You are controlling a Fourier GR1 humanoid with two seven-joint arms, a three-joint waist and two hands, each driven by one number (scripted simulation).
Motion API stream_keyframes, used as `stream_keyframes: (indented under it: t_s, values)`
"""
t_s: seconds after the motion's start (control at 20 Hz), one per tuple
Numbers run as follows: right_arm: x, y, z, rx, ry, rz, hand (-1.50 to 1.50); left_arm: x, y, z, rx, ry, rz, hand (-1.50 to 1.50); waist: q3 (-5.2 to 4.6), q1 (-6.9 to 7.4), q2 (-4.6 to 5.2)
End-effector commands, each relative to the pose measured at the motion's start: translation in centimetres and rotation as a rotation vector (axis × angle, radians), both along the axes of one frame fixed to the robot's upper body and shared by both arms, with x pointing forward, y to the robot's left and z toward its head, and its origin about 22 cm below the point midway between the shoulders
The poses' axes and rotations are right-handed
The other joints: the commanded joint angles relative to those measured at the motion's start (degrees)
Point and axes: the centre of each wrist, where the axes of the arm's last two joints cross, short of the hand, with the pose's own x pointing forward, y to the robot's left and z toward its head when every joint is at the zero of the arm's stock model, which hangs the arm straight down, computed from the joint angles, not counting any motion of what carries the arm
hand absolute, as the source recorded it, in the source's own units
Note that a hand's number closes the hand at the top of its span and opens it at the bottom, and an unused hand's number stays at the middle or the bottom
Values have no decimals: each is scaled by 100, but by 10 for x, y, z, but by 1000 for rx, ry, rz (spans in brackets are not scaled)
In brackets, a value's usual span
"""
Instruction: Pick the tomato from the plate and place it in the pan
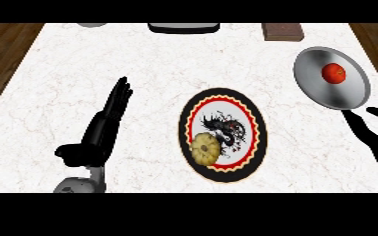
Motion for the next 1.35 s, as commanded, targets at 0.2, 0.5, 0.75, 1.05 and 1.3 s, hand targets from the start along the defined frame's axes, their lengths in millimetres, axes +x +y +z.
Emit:
stream_keyframes:
  t_s: [0.2,0.5,0.75,1.05,1.3]
  values:
    - [-36,-10,-25,-33,-1,14,-150,-23,-8,2,29,4,3,0,-3,3,-15]
    - [-24,12,-25,-53,26,31,-150,-7,-5,-2,-1,16,-5,0,-14,-67,-36]
    - [-49,-16,-24,-102,67,16,-150,-4,-16,9,11,-5,5,0,-2,-4,-9]
    - [-53,-2,-24,-125,89,22,-150,-7,-2,3,2,16,-5,0,-12,-70,-31]
    - [-38,-8,-1,-230,71,-19,-150,-15,7,-19,1,1,10,0,-11,-39,-23]
